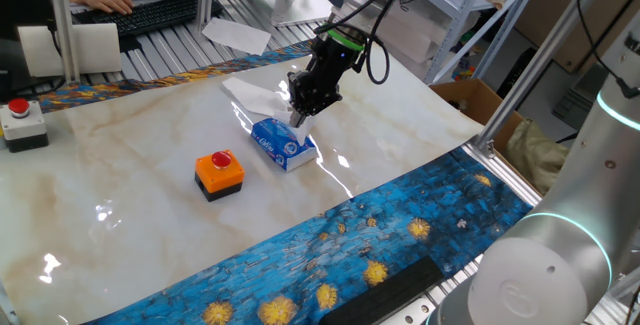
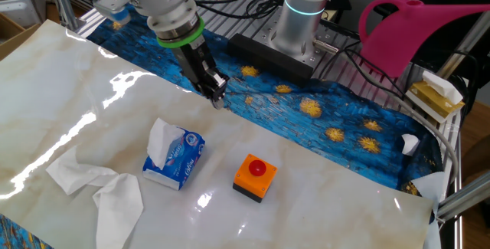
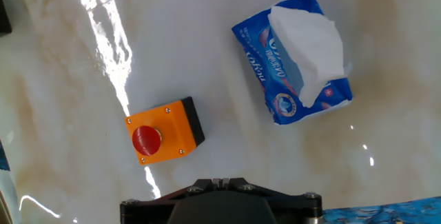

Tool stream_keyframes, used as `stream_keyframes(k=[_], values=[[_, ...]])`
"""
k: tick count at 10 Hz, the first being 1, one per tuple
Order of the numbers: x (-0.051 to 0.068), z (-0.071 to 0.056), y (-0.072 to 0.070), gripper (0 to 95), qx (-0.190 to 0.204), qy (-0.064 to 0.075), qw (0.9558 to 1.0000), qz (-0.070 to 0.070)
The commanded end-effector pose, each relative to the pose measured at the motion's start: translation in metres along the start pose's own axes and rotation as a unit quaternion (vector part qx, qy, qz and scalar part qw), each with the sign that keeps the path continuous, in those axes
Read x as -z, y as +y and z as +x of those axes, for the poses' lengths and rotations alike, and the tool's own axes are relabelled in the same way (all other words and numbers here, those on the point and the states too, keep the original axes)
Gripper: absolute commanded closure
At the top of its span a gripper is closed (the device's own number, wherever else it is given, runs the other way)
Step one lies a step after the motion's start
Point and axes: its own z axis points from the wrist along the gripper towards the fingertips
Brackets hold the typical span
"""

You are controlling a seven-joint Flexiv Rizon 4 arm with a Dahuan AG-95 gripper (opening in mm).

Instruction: Pull out a napkin

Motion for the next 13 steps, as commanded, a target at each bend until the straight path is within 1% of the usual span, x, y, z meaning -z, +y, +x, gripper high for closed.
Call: stream_keyframes(k=[1, 2, 6, 7, 8, 9, 10, 11, 12, 13], values=[[-0.0003, 0.0018, -0.0007, 95.0, -0.014, -0.046, 0.9988, -0.004], [-0.0003, 0.0018, -0.0007, 95.0, -0.016, -0.05, 0.9986, -0.004], [-0.0003, 0.0018, -0.0007, 95.0, -0.018, -0.051, 0.9985, -0.005], [-0.0002, 0.002, -0.0008, 95.0, -0.018, -0.069, 0.9975, -0.003], [-0.0002, 0.0022, -0.0008, 95.0, -0.01, -0.09, 0.9955, 0.026], [-0.0001, 0.0022, -0.0008, 95.0, 0.017, -0.109, 0.9876, 0.111], [-0.0002, 0.0022, -0.0008, 95.0, 0.03, -0.118, 0.9794, 0.16], [-0.0003, 0.0022, -0.0009, 95.0, 0.029, -0.118, 0.9797, 0.159], [-0.0003, 0.0022, -0.0009, 95.0, 0.028, -0.116, 0.9818, 0.148], [-0.0003, 0.0022, -0.001, 95.0, 0.027, -0.115, 0.9822, 0.146]])
